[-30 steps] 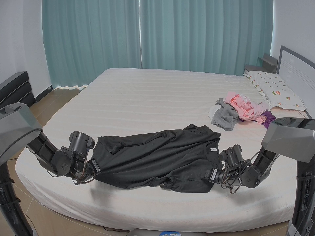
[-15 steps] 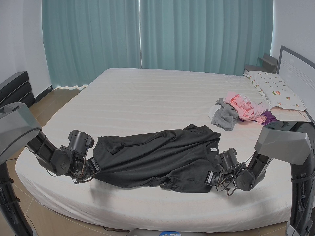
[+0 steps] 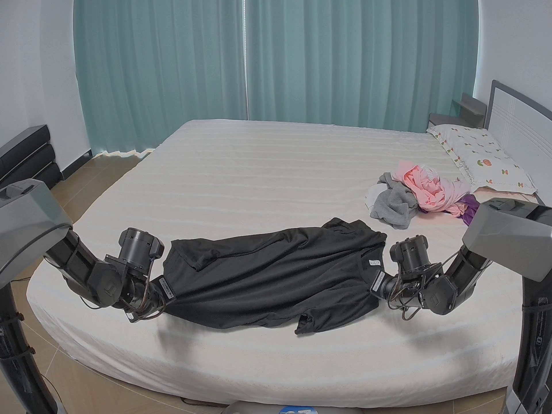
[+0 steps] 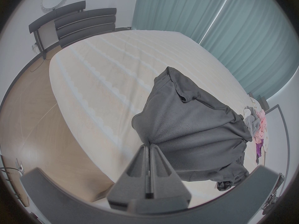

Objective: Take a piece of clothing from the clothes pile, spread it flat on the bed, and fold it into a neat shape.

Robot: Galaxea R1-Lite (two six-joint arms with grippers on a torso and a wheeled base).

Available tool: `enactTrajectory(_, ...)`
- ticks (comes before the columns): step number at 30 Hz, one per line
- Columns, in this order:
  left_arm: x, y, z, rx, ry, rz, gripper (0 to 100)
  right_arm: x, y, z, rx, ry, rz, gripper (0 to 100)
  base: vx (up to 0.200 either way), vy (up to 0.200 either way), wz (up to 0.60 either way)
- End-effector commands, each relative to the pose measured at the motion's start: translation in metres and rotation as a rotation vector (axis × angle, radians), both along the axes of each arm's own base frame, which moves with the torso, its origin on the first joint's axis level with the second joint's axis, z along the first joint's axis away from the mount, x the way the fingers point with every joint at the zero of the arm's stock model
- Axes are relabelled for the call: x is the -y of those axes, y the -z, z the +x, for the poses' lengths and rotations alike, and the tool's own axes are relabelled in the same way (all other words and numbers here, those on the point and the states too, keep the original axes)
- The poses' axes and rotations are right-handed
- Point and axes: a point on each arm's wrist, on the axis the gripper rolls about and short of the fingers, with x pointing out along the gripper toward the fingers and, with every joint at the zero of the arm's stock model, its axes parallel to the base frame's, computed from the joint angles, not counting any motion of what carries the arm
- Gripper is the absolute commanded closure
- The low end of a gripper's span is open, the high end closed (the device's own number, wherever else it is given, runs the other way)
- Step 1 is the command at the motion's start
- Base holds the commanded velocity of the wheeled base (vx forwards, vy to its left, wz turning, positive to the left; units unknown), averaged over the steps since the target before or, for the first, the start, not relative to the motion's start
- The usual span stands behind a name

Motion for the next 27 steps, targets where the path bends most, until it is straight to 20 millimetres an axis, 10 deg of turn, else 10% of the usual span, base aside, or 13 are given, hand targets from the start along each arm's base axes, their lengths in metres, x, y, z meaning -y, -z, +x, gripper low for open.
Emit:
enactTrajectory(1,-0.001,-0.001,0.006,0.015,-0.007,-0.004,100,0.003,-0.013,0.016,0.061,0.033,0.035,100,0.000,0.000,0.00)
enactTrajectory(20,-0.004,0.017,0.034,0.008,-0.032,0.004,100,-0.010,0.013,0.084,0.118,0.072,0.059,100,0.000,0.000,0.00)
enactTrajectory(21,-0.004,0.018,0.036,0.006,-0.032,0.006,100,-0.011,0.015,0.086,0.119,0.071,0.060,0,0.000,0.000,0.00)
enactTrajectory(27,-0.007,0.025,0.038,-0.009,-0.042,0.009,100,-0.011,0.009,0.086,0.144,0.098,0.103,0,0.000,0.000,0.00)
